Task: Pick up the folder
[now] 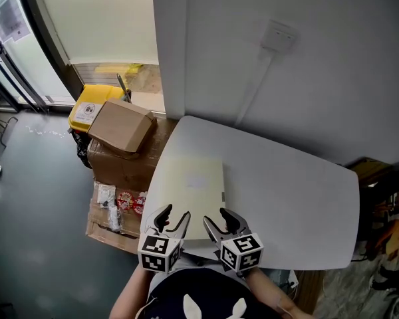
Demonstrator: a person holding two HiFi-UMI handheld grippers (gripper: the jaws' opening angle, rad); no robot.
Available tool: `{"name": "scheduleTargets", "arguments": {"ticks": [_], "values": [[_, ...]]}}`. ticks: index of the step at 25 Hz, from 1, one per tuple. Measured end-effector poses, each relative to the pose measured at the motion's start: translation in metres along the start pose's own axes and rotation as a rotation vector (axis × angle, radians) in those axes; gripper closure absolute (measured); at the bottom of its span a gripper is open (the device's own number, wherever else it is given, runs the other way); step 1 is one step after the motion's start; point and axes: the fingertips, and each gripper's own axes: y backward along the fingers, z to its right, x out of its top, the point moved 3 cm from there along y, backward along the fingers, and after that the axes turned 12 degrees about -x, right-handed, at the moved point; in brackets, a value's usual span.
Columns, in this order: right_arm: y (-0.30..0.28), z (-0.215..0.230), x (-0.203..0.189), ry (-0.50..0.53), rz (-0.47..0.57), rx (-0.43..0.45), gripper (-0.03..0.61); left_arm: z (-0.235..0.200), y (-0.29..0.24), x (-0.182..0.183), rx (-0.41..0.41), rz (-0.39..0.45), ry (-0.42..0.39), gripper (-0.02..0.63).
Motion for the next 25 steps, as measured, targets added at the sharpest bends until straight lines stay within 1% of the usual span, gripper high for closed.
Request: {"name": "scheduleTargets", "arguments": {"ticks": [4, 11, 19, 25], "values": [[-0.012, 0.005, -0.006, 0.010, -0.040, -0.013, 0.350, -0.016, -0.005, -0.002, 0.030, -0.004, 0.026, 0.393], [-0.033, 0.016, -0.013, 0.003, -0.091, -0.046, 0.330, -0.037, -0.016, -0.014, 0.033, -0.070, 0.034, 0.346], [-0.055, 0.030, -0.025, 0.001, -0.170, -0.074, 0.313, -0.065, -0.027, -0.032, 0.040, -0.136, 0.123, 0.317], [-0.068, 0.043, -0.036, -0.019, -0.228, -0.102, 0.313, -0.085, -0.034, -0.044, 0.039, -0.161, 0.201, 0.305]]}}
